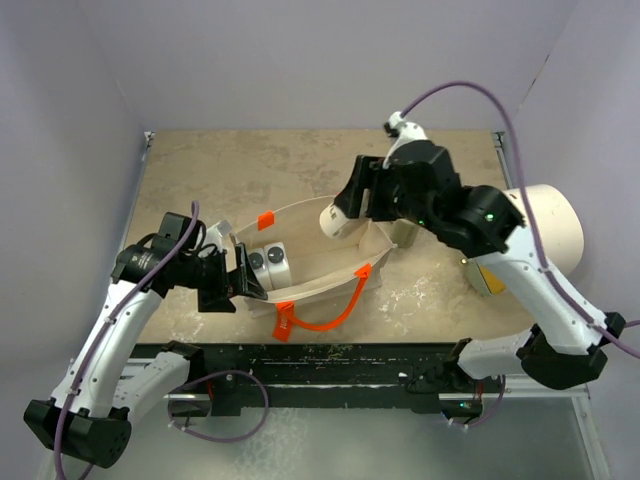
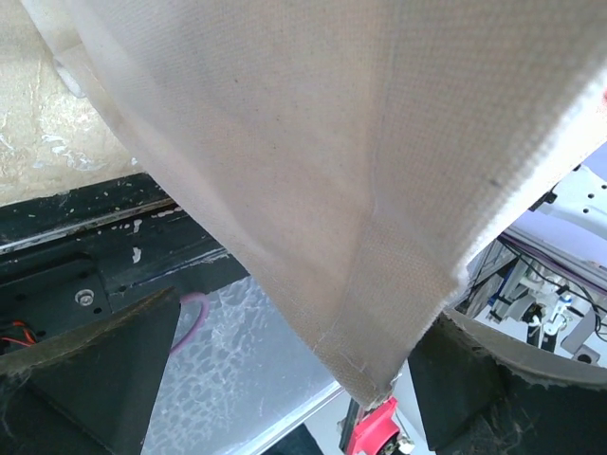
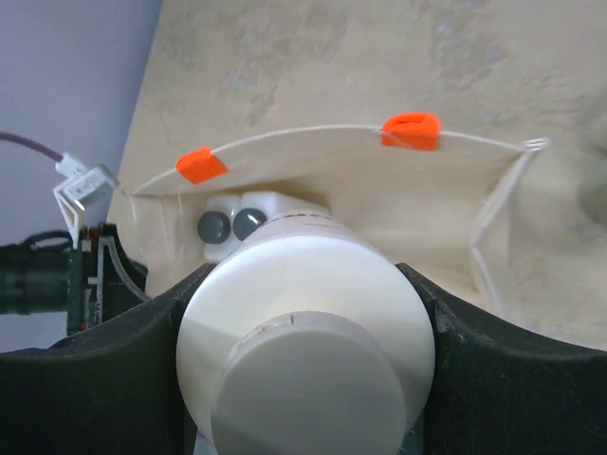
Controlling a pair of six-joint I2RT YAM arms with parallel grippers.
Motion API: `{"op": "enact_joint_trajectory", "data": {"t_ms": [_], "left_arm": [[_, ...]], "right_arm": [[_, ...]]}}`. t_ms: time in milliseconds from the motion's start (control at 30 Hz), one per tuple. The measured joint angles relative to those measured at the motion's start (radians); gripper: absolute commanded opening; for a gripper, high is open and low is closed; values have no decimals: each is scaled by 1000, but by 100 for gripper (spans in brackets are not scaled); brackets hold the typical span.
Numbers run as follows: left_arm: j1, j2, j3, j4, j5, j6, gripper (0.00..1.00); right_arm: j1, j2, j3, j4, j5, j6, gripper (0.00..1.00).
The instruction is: Take the personal care products out of the canvas bag
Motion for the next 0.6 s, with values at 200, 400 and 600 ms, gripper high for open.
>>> {"op": "enact_joint_trajectory", "data": {"t_ms": [200, 400, 600], "left_arm": [[0, -16, 0, -1, -11, 0, 99], [0, -18, 0, -3, -16, -1, 100], [0, -19, 16, -8, -25, -19, 100]], "right_arm": [[0, -31, 235, -248, 233, -21, 0], [-62, -88, 187, -415, 440, -55, 0], [-197, -177, -217, -287, 450, -104, 0]]}}
